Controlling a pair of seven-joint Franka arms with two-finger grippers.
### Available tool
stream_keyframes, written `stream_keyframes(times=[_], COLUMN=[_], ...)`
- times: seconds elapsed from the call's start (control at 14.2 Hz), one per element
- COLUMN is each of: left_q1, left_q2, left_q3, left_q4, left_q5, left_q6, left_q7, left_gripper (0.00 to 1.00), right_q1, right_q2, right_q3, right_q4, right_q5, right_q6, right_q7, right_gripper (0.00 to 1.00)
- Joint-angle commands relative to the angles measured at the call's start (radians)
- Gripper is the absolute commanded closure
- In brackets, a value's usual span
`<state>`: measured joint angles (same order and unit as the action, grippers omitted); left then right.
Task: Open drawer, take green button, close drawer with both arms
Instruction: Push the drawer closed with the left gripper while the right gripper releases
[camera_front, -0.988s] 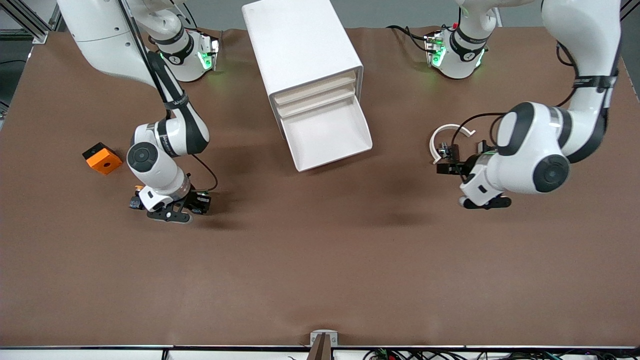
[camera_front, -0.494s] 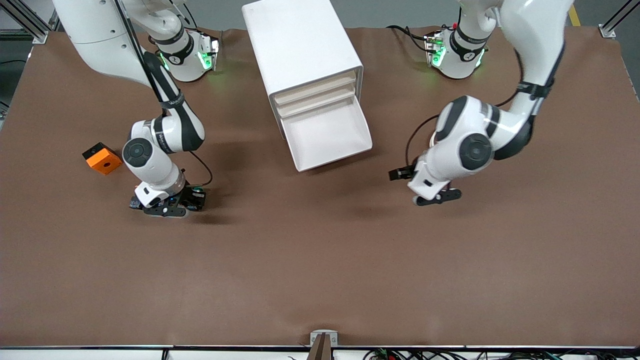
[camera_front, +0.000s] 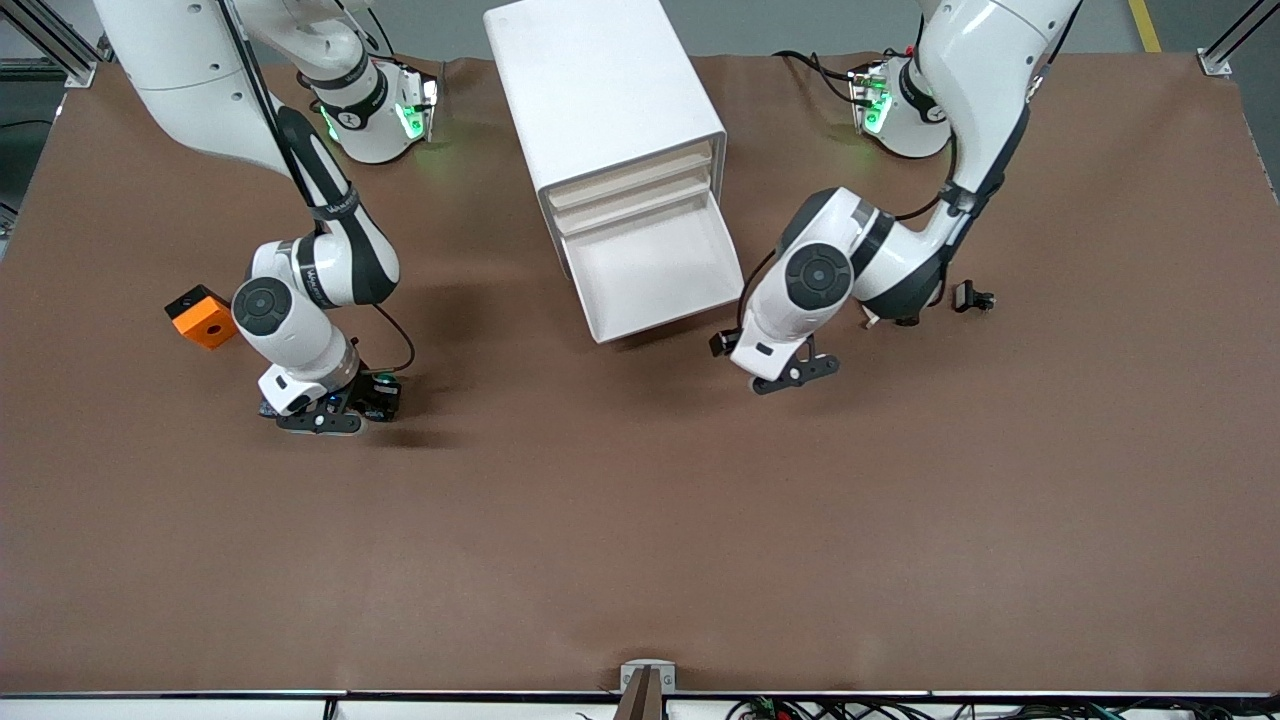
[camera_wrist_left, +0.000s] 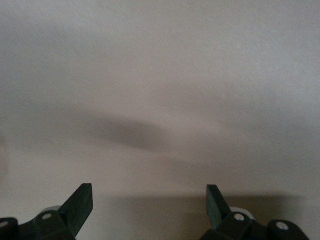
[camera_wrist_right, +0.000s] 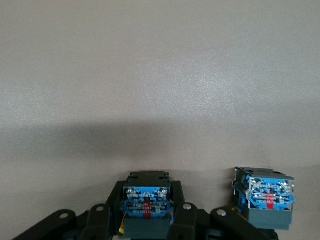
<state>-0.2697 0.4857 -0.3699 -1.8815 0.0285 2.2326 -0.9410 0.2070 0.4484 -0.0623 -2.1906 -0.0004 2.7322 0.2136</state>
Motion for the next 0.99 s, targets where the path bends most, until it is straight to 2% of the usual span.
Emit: stream_keyframes(times=[0.0, 0.28, 0.92], left_q1=[-0.045, -0.109, -0.172], left_q2=[0.023, 0.059, 0.083], left_q3=[0.003, 0.008, 0.005], left_q4=[0.034, 0.059, 0.068], left_q5=[0.024, 0.025, 0.024], left_q6=[0.001, 0.001, -0.007], left_q7=[-0.070, -0.140, -0.228], left_gripper=[0.00, 0.00, 0.00], right_q1=[-0.023, -0.021, -0.015], right_q2=[-0.030, -0.024, 0.010], right_q3=[0.018, 0.018, 0.018], right_q4=[-0.029, -0.017, 0.026], right_q5=[0.005, 0.046, 0.051], right_q6=[0.014, 0.014, 0.012], right_q7=[-0.010, -0.002, 0.000], right_gripper=[1.00, 1.00, 1.00])
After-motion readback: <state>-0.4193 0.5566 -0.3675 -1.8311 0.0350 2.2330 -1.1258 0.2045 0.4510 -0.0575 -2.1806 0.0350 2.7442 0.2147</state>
